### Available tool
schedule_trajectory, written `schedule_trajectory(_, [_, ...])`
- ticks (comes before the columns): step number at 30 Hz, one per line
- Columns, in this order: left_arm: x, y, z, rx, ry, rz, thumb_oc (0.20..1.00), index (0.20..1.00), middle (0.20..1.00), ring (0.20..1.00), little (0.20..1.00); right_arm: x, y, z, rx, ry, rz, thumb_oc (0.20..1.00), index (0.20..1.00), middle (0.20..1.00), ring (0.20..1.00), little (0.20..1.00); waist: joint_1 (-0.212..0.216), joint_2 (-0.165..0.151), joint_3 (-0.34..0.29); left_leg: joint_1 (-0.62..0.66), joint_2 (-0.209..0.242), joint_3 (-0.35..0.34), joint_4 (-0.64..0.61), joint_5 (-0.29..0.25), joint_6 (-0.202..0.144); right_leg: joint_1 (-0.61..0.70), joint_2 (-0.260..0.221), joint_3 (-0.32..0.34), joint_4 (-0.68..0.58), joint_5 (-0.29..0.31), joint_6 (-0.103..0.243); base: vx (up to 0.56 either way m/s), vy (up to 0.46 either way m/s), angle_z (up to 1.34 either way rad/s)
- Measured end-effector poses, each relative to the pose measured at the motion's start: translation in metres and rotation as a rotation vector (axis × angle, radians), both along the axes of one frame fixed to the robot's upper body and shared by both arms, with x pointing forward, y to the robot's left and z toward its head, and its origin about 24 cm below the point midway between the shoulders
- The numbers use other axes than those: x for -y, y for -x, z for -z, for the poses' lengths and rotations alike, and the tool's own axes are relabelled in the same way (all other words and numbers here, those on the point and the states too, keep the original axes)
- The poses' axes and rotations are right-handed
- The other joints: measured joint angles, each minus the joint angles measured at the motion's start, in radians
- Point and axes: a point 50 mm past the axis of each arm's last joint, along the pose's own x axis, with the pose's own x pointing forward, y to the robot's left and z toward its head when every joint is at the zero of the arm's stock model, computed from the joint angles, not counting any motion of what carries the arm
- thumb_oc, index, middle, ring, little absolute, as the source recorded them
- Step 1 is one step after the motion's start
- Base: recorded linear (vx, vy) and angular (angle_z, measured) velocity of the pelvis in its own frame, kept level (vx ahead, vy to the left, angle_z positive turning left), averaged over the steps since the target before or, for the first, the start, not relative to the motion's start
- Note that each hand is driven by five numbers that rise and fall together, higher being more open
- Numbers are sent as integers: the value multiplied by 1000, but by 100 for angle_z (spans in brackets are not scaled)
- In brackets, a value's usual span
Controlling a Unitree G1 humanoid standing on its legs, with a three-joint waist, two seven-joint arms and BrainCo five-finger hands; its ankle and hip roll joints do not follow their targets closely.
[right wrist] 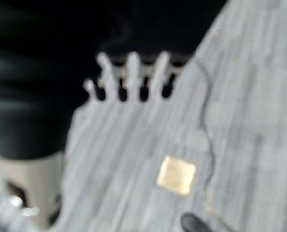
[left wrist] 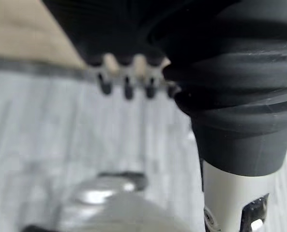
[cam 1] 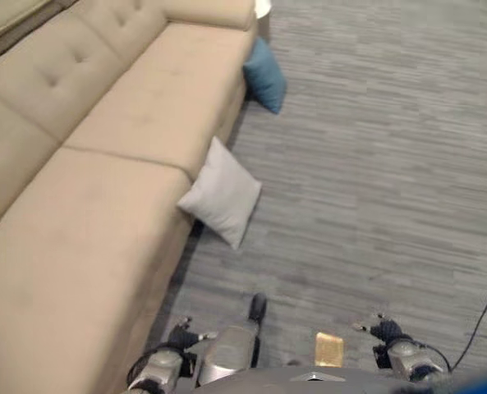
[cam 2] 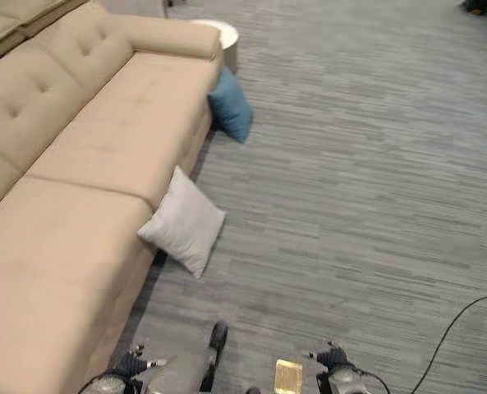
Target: Pick up all the scattered cushions and arrange them neatly on the sofa.
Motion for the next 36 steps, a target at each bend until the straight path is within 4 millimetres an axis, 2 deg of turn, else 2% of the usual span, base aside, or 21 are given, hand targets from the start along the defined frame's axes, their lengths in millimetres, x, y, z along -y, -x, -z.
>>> schedule_trajectory(3, [-6,-19,-7,44,-25,23,1000,1000,1000,1000,1000,-5,9,3,-21,-17,-14,1000,1000,1000,1000,1000,-27,-9,-11,65,-37,2,-11,-45,36,-156,-103,56,382,-12,62,213,99,-5])
schedule_trajectory(5, [-3,-33,-12,74,-27,50,1000,1000,1000,1000,1000,-5,11,4,-26,-18,-13,1000,1000,1000,1000,1000,-56,11,-1,111,-42,-3,-13,-66,49,-235,-106,114,484,-13,63,291,-31,11])
schedule_trajectory(6, [1,-41,-15,101,-19,58,1000,1000,1000,1000,1000,-6,9,3,-18,-21,-13,1000,1000,1000,1000,1000,-70,38,2,162,-33,13,-32,-81,22,-285,-111,78,364,-19,51,244,-89,-9])
schedule_trajectory(8, [2,-45,-16,116,-17,60,1000,1000,1000,1000,1000,-7,5,2,-4,-24,-18,1000,1000,1000,1000,1000,-76,44,4,182,-33,29,-36,-99,0,-315,-100,75,232,-6,47,232,-111,-17])
schedule_trajectory(11, [-3,-36,-14,93,-26,54,1000,1000,1000,1000,1000,-8,10,3,-8,-32,-10,1000,1000,1000,1000,1000,-82,20,1,226,-40,51,-35,-163,-11,-398,-92,30,12,122,47,366,-132,-13])
schedule_trajectory(12, [-5,-28,-11,69,-30,46,1000,1000,1000,1000,1000,-7,8,3,-2,-32,-1,1000,1000,1000,1000,1000,-80,14,-6,227,-39,56,-29,-197,-25,-417,-84,41,-23,148,51,392,-124,-28])
schedule_trajectory(15, [-9,-9,-4,13,-34,24,1000,1000,1000,1000,1000,-6,10,3,-15,-29,0,1000,1000,1000,1000,1000,-85,-10,-10,267,-40,49,-31,-208,-22,-415,-56,83,-98,214,50,369,-159,2])
schedule_trajectory(16, [-9,-2,-1,-14,-32,8,1000,1000,1000,1000,1000,-6,15,5,-42,-31,6,1000,1000,1000,1000,1000,-92,-8,-14,306,-15,22,-26,-239,-71,-373,-15,74,-106,232,13,358,-193,38])
schedule_trajectory(17, [-10,1,0,-25,-35,5,1000,1000,1000,1000,1000,-8,18,6,-52,-38,8,1000,1000,1000,1000,1000,-94,-19,-21,312,-16,8,-1,-240,-72,-343,2,76,-133,244,-4,327,-208,49])
schedule_trajectory(18, [-9,4,1,-30,-32,3,1000,1000,1000,1000,1000,-9,20,7,-57,-40,10,1000,1000,1000,1000,1000,-94,-31,-30,311,-21,-8,30,-241,-74,-307,5,94,-171,291,-72,209,-156,46])
schedule_trajectory(19, [-4,4,2,-28,-17,6,1000,1000,1000,1000,1000,-5,18,6,-51,-33,16,1000,1000,1000,1000,1000,-90,-33,-35,308,-14,-27,83,-246,-82,-266,13,83,-199,282,-105,177,-224,45])
schedule_trajectory(20, [-3,3,2,-25,-14,8,1000,1000,1000,1000,1000,-5,16,5,-46,-33,20,1000,1000,1000,1000,1000,-79,-39,-37,281,-17,-34,157,-246,-82,-227,16,77,-240,283,-108,103,-222,37])
schedule_trajectory(21, [-1,4,2,-22,-8,6,1000,1000,1000,1000,1000,-5,13,4,-25,-29,19,1000,1000,1000,1000,1000,-51,-62,-44,156,-31,-12,395,-260,-108,-181,17,74,-308,309,-160,147,-310,29])
schedule_trajectory(22, [3,-12,-2,18,-3,20,1000,1000,1000,1000,1000,-3,10,3,-12,-20,17,1000,1000,1000,1000,1000,-35,-63,-30,33,-34,22,625,-260,-115,-165,13,59,-333,318,-170,112,-213,18])
schedule_trajectory(24, [1,-9,-2,12,-5,16,1000,1000,1000,1000,1000,-6,-4,0,21,-19,-16,1000,1000,1000,1000,1000,-12,-52,-22,-87,0,31,725,-267,-117,-135,31,39,-347,296,-201,196,-125,19])
schedule_trajectory(26, [0,-20,-6,48,-4,15,1000,1000,1000,1000,1000,-10,-21,-4,59,-23,-44,1000,1000,1000,1000,1000,-2,-54,24,-150,24,26,632,-257,-130,-99,41,21,-356,278,-209,276,-49,13])
schedule_trajectory(28, [1,-18,-6,50,2,10,1000,1000,1000,1000,1000,-11,-33,-8,90,-20,-59,1000,1000,1000,1000,1000,7,-46,44,-140,20,31,438,-249,-127,-70,38,12,-357,251,-193,249,-37,12])
schedule_trajectory(31, [2,-20,-6,57,3,13,1000,1000,1000,1000,1000,-7,-26,-6,61,-7,-69,1000,1000,1000,1000,1000,3,-22,48,-102,18,93,122,-129,-132,-16,45,-43,-360,200,-151,203,-31,58])
schedule_trajectory(34, [0,-2,-1,12,2,1,1000,1000,1000,1000,1000,-6,-25,-6,55,-5,-71,1000,1000,1000,1000,1000,27,20,22,-34,44,105,63,-29,-141,31,78,-38,-356,153,-116,176,-8,-5])
schedule_trajectory(35, [-3,5,1,-7,-5,-5,1000,1000,1000,1000,1000,-9,-24,-5,51,-10,-78,1000,1000,1000,1000,1000,32,18,18,-9,44,99,51,-15,-86,48,76,-31,-352,141,-101,163,50,-23])
schedule_trajectory(36, [-5,6,1,-8,-9,-5,1000,1000,1000,1000,1000,-11,-24,-5,50,-14,-86,1000,1000,1000,1000,1000,34,7,19,0,37,101,49,-14,-84,46,63,-30,-335,134,-91,212,71,1])
